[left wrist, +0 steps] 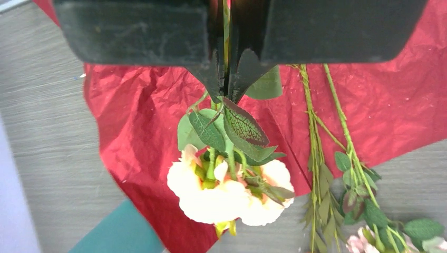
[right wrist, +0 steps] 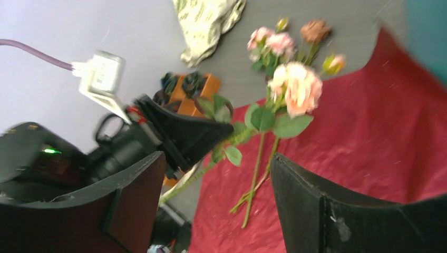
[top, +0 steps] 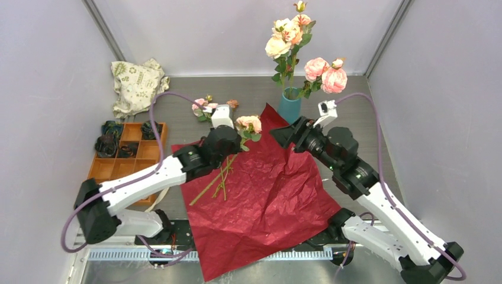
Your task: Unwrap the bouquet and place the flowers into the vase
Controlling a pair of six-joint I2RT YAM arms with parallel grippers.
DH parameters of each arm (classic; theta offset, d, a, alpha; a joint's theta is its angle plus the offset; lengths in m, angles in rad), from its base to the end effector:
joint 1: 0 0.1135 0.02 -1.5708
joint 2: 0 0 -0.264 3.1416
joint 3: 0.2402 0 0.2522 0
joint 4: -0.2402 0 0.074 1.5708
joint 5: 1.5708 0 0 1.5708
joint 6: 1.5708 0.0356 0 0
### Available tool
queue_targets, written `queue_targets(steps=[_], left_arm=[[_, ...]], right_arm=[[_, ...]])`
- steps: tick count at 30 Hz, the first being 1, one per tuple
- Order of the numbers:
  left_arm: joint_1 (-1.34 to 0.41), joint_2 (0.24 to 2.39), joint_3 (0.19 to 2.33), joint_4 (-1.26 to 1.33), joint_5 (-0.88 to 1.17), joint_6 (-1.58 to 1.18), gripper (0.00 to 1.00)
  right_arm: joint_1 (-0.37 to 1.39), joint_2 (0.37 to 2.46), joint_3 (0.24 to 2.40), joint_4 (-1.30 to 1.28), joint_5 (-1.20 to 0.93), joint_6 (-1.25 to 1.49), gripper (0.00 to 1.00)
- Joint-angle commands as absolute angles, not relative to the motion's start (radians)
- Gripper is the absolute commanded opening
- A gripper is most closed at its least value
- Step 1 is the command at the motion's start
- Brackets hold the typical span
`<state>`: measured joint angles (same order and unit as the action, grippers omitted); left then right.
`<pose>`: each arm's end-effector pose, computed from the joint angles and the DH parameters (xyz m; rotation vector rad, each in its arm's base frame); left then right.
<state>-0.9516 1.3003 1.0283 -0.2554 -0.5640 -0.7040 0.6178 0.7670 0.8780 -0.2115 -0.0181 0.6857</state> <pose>0.1847 -0.2263 0.3075 -0.0841 2.0385 -0.4575 0.1429 0.1023 0.3725 0.0457 1.7708 0.9843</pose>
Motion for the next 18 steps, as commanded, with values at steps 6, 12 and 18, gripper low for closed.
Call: queue_targets(steps=[6, 12, 18], left_arm=[[-0.970, 0.985, 0.988, -0.242, -0.581, -0.667, 0.00], [-0.975, 0.873, 0.981, -0.210, -0.424, -0.636, 0.01], [-0.982, 0.848, 0.968, -0.182, -0.313, -0.624, 0.01]], right_arm=[[0.616, 0.855, 0.661, 0.312, -0.258, 1.136, 0.76], [0.616, 0.950, 0.582, 0.637, -0.287, 1.317, 0.73], [0.616, 1.020, 0.573, 0.799, -0.314, 1.400, 0.72]])
